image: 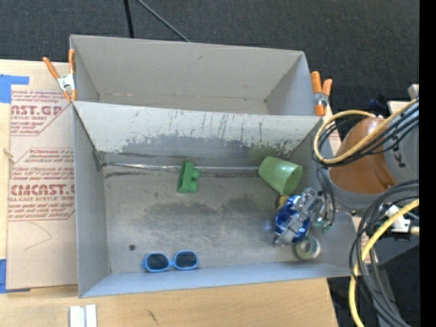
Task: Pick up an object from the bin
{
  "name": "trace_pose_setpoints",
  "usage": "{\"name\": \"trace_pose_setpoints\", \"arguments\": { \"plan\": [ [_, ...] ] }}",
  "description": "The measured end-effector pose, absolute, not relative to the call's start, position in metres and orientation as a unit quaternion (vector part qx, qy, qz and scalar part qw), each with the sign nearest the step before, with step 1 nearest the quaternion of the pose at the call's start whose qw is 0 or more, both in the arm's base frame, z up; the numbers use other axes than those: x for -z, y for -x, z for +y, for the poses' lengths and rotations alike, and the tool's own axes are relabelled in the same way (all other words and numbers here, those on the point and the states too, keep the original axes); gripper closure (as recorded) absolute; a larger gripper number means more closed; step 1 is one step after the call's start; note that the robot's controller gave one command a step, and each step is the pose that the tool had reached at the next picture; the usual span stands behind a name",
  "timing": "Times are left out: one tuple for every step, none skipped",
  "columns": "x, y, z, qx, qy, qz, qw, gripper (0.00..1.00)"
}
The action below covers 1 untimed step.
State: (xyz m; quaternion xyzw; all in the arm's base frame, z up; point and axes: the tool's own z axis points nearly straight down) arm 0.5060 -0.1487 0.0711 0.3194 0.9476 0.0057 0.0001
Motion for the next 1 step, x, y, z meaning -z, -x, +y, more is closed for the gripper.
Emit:
{"name": "trace_pose_setpoints", "arguments": {
  "plan": [
    [-0.1079, -0.5076, -0.1473, -0.001, -0.318, 0.948, 0.002, 1.0]
  ]
}}
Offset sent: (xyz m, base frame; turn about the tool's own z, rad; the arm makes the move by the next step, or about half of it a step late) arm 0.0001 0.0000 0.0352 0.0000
